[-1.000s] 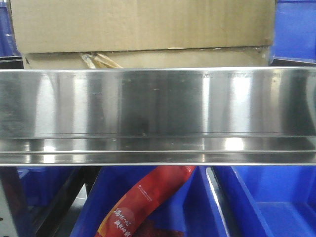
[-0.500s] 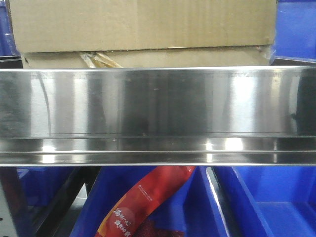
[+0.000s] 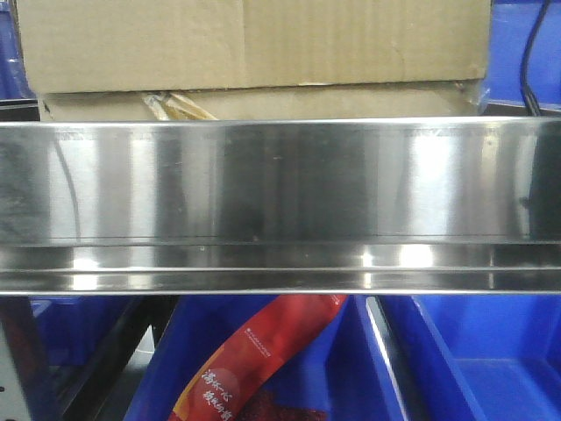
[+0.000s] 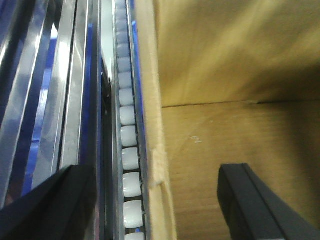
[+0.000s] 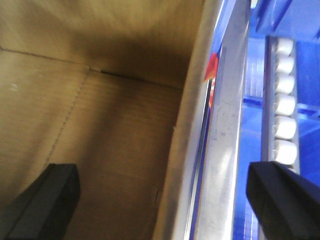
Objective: Grab carton from right shelf to conveyor
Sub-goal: 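Close both grippers on the carton walls and lift it off the shelf, then pull the held carton back out of the shelf with both grippers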
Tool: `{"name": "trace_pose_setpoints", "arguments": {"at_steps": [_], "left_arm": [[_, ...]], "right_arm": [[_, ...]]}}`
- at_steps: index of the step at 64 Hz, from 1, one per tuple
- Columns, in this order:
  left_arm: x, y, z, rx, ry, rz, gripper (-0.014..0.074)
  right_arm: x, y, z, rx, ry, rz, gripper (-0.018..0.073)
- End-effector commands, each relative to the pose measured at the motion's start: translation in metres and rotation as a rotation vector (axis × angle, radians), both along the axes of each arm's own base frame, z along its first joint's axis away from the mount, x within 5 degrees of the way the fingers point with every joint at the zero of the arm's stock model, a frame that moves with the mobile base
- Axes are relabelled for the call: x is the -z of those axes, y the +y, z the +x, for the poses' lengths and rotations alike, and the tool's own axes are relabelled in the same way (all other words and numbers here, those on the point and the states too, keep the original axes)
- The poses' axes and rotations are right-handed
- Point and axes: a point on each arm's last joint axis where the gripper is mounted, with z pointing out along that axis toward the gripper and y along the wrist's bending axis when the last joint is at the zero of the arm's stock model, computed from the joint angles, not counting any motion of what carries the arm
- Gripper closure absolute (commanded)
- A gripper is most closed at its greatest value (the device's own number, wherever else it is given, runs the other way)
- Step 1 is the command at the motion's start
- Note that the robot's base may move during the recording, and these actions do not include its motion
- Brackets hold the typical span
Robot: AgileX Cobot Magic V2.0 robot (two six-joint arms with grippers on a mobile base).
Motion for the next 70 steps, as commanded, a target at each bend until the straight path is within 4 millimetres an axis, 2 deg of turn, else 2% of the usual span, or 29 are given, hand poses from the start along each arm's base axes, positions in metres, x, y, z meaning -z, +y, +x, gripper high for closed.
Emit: {"name": "trace_pose_setpoints", "arguments": {"at_steps": [1, 5, 12, 16, 21, 24, 26, 30, 37, 45, 60, 70], "left_arm": [[0.002, 0.001, 0.006, -0.008, -0.012, -0.005, 0.0183], [0.006, -0.001, 0.008, -0.004, 0.000, -0.012, 0.0183], [0.006, -0.001, 0.008, -0.002, 0.002, -0.021, 0.0215], [0.006, -0.001, 0.008, -0.002, 0.002, -0.021, 0.0300], [0.006, -0.001, 0.008, -0.002, 0.002, -0.021, 0.0472], [0.006, -0.001, 0.008, -0.002, 0.002, -0.021, 0.0601], [0.006, -0.001, 0.008, -0.002, 0.002, -0.021, 0.0637], [0.006, -0.001, 0.008, -0.002, 0.005, -0.020, 0.0594], [0.007, -0.001, 0.007, -0.005, 0.021, -0.015, 0.0615], [0.000, 0.001, 0.001, -0.013, 0.040, -0.013, 0.0615], [-0.050, 0.008, -0.033, -0.018, -0.050, -0.040, 0.0615], [-0.083, 0.013, -0.067, -0.005, -0.142, -0.070, 0.0615]], "right_arm": [[-0.002, 0.000, 0.003, 0.008, -0.035, -0.004, 0.0001], [0.000, 0.000, 0.005, 0.008, -0.029, -0.006, 0.0016], [0.000, 0.000, 0.005, 0.008, -0.029, -0.006, 0.0164], [0.000, 0.000, 0.005, 0.008, -0.029, -0.006, 0.0340], [0.000, 0.000, 0.005, 0.008, -0.022, -0.009, 0.0561], [0.000, 0.000, 0.004, 0.008, -0.020, -0.010, 0.0657], [0.000, 0.000, 0.004, 0.008, -0.020, -0.010, 0.0634], [0.001, 0.000, 0.004, 0.009, -0.014, -0.014, 0.0620], [0.001, -0.001, 0.004, 0.009, -0.015, -0.015, 0.0625], [-0.010, -0.004, -0.004, 0.010, -0.040, -0.006, 0.0625], [-0.057, -0.019, -0.045, 0.009, -0.160, 0.042, 0.0625], [-0.089, -0.032, -0.081, 0.008, -0.254, 0.079, 0.0625]]}}
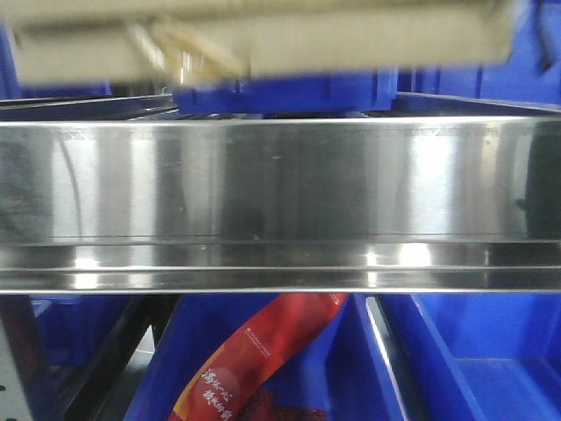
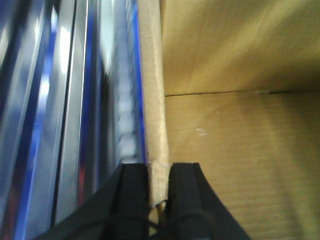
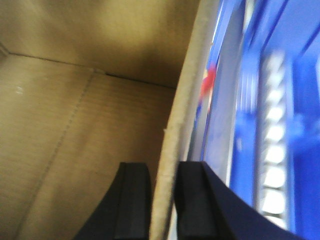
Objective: Grab carton from right shelf to conveyor
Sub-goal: 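Pull the held carton back out of the shelf with both grippers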
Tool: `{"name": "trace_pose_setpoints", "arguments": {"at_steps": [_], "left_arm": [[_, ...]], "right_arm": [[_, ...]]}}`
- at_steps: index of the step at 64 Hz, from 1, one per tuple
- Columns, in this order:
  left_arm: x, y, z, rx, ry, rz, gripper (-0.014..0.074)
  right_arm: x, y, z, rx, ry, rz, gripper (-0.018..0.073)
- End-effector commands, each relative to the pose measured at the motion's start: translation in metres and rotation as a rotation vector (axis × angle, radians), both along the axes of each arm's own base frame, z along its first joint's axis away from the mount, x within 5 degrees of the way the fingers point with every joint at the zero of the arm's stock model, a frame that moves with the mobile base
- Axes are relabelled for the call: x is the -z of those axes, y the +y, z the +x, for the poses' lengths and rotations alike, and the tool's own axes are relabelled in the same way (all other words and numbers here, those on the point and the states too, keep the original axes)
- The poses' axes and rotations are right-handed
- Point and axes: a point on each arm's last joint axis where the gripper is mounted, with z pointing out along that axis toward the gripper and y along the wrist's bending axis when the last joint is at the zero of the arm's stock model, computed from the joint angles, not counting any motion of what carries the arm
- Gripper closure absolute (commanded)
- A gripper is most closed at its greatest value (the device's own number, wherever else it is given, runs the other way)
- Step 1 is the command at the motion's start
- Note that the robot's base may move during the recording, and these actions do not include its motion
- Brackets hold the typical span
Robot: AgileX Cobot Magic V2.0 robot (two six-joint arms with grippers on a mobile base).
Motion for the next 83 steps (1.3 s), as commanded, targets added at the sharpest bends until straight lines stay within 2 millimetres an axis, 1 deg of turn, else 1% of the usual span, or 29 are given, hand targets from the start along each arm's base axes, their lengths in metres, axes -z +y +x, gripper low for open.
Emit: {"name": "trace_pose_setpoints", "arguments": {"at_steps": [1, 7, 14, 22, 29, 32, 41, 46, 83], "left_arm": [[-0.025, 0.005, -0.026, -0.002, -0.076, -0.008, 0.0615], [-0.037, 0.000, -0.048, 0.032, -0.112, -0.014, 0.0615], [-0.040, -0.008, -0.072, 0.078, -0.121, -0.004, 0.0615], [-0.032, -0.014, -0.094, 0.085, -0.090, -0.013, 0.0615], [-0.021, -0.015, -0.111, 0.093, -0.057, -0.010, 0.0615], [-0.016, -0.015, -0.115, 0.094, -0.041, -0.010, 0.0615], [0.001, -0.015, -0.116, 0.094, 0.012, 0.010, 0.0615], [0.005, -0.016, -0.115, 0.094, 0.027, 0.016, 0.0615], [0.006, -0.016, -0.114, 0.092, 0.030, 0.020, 0.0613]], "right_arm": [[-0.030, -0.013, -0.026, 0.012, -0.125, 0.022, 0.0625], [-0.040, -0.017, -0.044, 0.001, -0.155, 0.035, 0.0625], [-0.042, -0.014, -0.068, -0.042, -0.156, 0.039, 0.0625], [-0.031, -0.010, -0.086, -0.090, -0.120, 0.025, 0.0625], [-0.018, -0.012, -0.096, -0.102, -0.082, 0.008, 0.0625], [-0.014, -0.013, -0.099, -0.102, -0.070, 0.002, 0.0625], [-0.005, -0.014, -0.100, -0.103, -0.040, -0.011, 0.0625], [-0.002, -0.013, -0.099, -0.103, -0.030, -0.016, 0.0625], [-0.001, -0.013, -0.099, -0.103, -0.027, -0.018, 0.0625]]}}
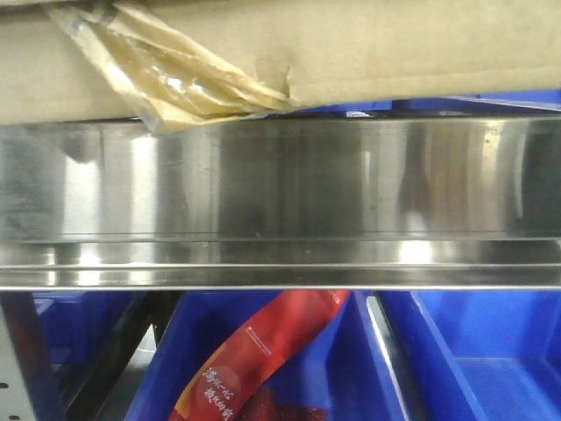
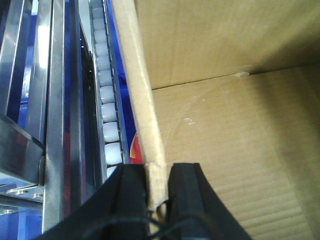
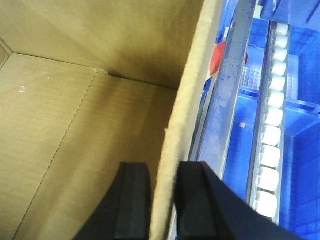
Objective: Grab carton from right shelf to conveyor
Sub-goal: 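Pull the held carton back out of the shelf with both grippers, then hold the carton with both grippers while the base turns away from the shelf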
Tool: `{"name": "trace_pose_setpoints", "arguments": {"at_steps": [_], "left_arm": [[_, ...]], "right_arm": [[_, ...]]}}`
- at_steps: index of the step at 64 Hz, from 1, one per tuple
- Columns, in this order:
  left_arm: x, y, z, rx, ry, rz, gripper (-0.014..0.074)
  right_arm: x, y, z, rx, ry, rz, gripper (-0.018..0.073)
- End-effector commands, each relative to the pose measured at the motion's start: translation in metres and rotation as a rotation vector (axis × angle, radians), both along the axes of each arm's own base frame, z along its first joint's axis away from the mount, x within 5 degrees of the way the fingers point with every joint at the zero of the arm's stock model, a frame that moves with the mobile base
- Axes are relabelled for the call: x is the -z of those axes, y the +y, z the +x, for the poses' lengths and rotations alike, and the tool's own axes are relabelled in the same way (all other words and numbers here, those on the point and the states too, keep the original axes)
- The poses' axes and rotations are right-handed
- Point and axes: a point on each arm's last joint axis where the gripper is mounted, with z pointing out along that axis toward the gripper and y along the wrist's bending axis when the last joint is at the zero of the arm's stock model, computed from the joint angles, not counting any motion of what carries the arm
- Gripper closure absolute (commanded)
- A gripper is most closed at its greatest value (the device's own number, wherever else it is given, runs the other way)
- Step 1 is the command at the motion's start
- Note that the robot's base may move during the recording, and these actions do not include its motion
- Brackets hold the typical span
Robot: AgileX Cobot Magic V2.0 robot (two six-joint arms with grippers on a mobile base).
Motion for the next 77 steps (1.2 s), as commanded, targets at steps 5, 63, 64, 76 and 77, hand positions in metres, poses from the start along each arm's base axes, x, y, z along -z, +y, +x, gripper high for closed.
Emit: {"name": "trace_pose_setpoints", "arguments": {"at_steps": [5, 63, 64, 76, 77], "left_arm": [[-0.006, 0.001, -0.005, 0.016, -0.038, -0.010, 0.0613], [-0.007, 0.000, -0.004, 0.020, -0.058, -0.016, 0.0613], [-0.007, 0.000, -0.004, 0.020, -0.058, -0.016, 0.0613], [-0.007, 0.000, -0.004, 0.020, -0.058, -0.016, 0.0613], [-0.007, 0.000, -0.004, 0.020, -0.058, -0.016, 0.0613]], "right_arm": [[-0.008, 0.000, -0.002, -0.013, -0.067, 0.020, 0.0625], [-0.018, 0.003, 0.005, -0.014, -0.198, 0.087, 0.0625], [-0.018, 0.003, 0.005, -0.014, -0.198, 0.087, 0.0625], [-0.018, 0.003, 0.005, -0.014, -0.198, 0.087, 0.0625], [-0.018, 0.003, 0.005, -0.014, -0.198, 0.087, 0.0625]]}}
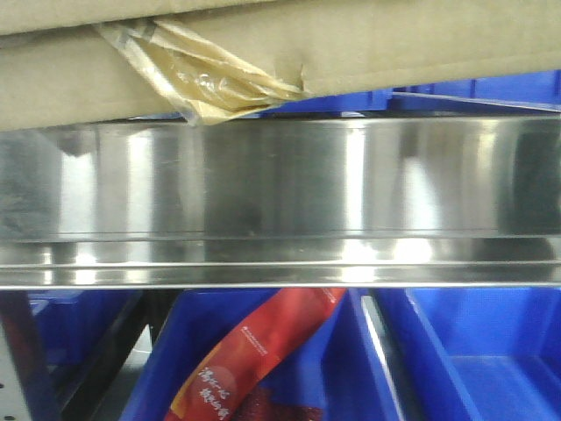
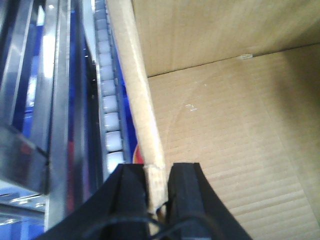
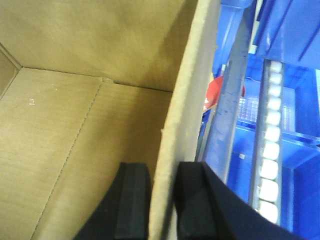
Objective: Grab carton from right shelf to conveyor
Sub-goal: 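Hold the carton with both grippers while the base turns away from the shelf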
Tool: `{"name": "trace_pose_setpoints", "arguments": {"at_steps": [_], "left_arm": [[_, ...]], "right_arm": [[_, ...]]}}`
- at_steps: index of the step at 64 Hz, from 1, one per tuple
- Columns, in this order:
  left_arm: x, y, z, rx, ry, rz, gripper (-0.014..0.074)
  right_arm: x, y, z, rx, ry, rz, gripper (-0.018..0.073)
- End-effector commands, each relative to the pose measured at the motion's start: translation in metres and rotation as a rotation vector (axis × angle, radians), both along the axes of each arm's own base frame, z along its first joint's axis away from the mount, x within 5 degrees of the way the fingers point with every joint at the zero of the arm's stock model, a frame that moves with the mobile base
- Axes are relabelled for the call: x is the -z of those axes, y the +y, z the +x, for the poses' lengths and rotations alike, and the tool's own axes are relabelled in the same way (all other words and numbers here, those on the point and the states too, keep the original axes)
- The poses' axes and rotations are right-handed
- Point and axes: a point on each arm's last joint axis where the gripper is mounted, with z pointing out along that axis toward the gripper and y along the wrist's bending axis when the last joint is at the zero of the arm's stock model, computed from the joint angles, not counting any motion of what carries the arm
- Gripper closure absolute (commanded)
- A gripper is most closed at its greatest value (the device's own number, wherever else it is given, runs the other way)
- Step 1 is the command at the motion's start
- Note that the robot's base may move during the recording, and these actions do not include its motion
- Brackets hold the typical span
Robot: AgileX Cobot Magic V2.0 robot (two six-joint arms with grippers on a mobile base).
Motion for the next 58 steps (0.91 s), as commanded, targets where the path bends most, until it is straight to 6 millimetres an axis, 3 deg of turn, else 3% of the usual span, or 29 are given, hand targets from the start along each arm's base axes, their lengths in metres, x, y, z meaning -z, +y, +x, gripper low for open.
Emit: {"name": "trace_pose_setpoints", "arguments": {"at_steps": [1, 58], "left_arm": [[-0.0045, -0.0014, -0.0041, 0.024, -0.026, -0.022, 0.0613], [-0.0045, -0.0014, -0.0041, 0.024, -0.026, -0.022, 0.0613]], "right_arm": [[-0.0105, 0.0006, -0.0021, -0.014, -0.085, 0.043, 0.0625], [-0.0105, 0.0006, -0.0021, -0.014, -0.085, 0.043, 0.0625]]}}
